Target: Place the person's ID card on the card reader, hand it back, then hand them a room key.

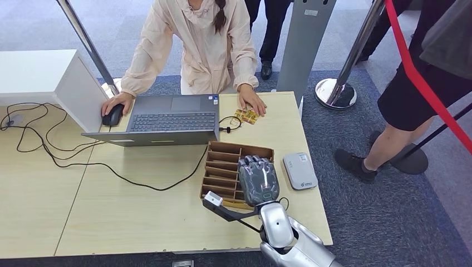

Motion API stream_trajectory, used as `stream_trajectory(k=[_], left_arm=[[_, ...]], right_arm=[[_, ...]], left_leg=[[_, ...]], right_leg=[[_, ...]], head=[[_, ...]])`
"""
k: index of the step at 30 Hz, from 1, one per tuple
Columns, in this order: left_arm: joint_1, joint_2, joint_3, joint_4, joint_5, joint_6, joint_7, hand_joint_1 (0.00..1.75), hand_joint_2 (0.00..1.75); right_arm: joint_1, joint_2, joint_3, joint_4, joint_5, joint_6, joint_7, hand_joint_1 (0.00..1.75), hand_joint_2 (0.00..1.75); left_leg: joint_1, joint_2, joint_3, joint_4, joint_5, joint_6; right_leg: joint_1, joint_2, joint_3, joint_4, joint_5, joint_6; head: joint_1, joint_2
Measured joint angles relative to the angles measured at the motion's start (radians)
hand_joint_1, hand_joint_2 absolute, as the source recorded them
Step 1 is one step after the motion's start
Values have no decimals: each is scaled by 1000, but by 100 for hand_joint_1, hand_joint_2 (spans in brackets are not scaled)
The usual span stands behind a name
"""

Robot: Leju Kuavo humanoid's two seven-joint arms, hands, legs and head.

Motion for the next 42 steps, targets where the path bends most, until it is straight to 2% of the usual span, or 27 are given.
stream_trajectory(k=[20,36,42], left_arm=[[0,0,0,0,0,0,-2,0,0],[0,0,0,0,0,0,-2,0,0],[0,0,0,0,0,0,-2,0,0]], right_arm=[[0,-2,0,-9,-3,9,6,136,175],[-1,-2,-1,-30,9,-10,5,159,175],[-1,-5,-5,-51,15,-14,5,161,175]], left_leg=[[0,0,0,0,0,0],[0,0,0,0,0,0],[0,0,0,0,0,0]], right_leg=[[0,0,0,0,0,0],[0,0,0,0,0,0],[0,0,0,0,0,0]], head=[[0,0],[0,0],[0,0]])
